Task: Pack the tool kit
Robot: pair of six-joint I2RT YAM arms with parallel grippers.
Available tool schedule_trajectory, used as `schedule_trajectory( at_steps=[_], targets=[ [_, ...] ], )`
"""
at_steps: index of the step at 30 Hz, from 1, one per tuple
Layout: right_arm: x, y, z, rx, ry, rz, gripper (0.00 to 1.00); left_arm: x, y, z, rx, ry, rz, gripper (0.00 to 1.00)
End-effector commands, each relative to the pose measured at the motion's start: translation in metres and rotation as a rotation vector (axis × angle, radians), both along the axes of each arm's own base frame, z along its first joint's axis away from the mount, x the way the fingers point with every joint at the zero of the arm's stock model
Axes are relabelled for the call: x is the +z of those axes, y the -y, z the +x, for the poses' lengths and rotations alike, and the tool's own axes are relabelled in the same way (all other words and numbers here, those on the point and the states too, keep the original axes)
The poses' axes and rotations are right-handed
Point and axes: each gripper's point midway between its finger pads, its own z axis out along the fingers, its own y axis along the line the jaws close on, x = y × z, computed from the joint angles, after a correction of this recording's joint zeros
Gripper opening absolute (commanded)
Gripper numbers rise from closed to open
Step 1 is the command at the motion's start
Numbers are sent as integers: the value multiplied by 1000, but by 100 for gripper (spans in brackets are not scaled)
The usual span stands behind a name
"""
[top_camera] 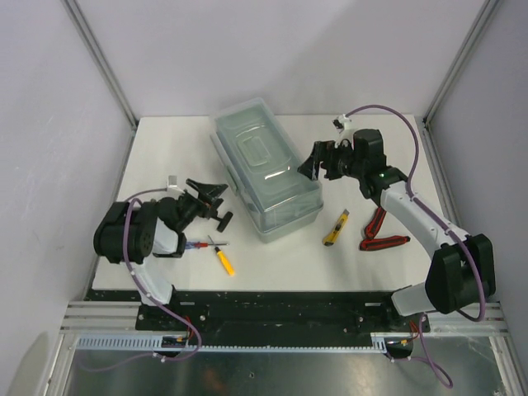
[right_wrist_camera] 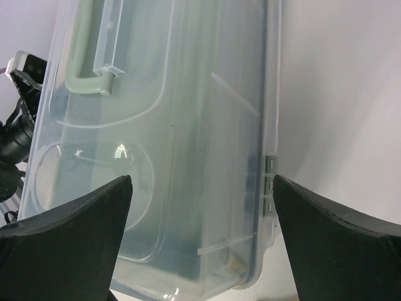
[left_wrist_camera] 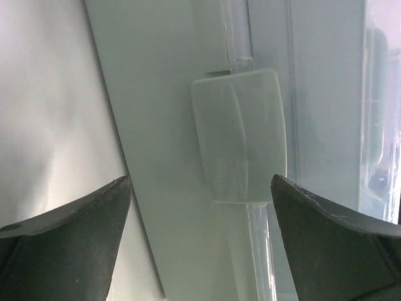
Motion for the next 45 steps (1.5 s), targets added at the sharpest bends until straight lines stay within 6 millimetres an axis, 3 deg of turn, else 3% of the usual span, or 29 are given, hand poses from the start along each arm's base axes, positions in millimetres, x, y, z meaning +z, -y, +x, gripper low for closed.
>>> schedule_trajectory(
  at_steps=[1, 5, 10, 23, 34, 45],
  targets=[
    [16, -1, 7, 23, 36, 31, 99, 71, 6, 14, -22, 350, -42, 99],
    [18, -1, 9, 23, 38, 48, 99, 82, 6, 20, -17, 391, -38, 99],
    [19, -1, 14, 16, 37, 68, 99, 92, 4, 15, -7, 420, -33, 99],
    [-1, -5, 16, 12, -39, 77, 98, 116, 14, 27, -48, 508, -30, 99],
    [-17, -9, 14, 23, -112, 92, 92, 89, 25, 39, -104, 429, -54, 99],
    [-40, -20, 14, 4, -189, 85, 87, 97, 48, 51, -164, 454, -89, 99]
  ],
)
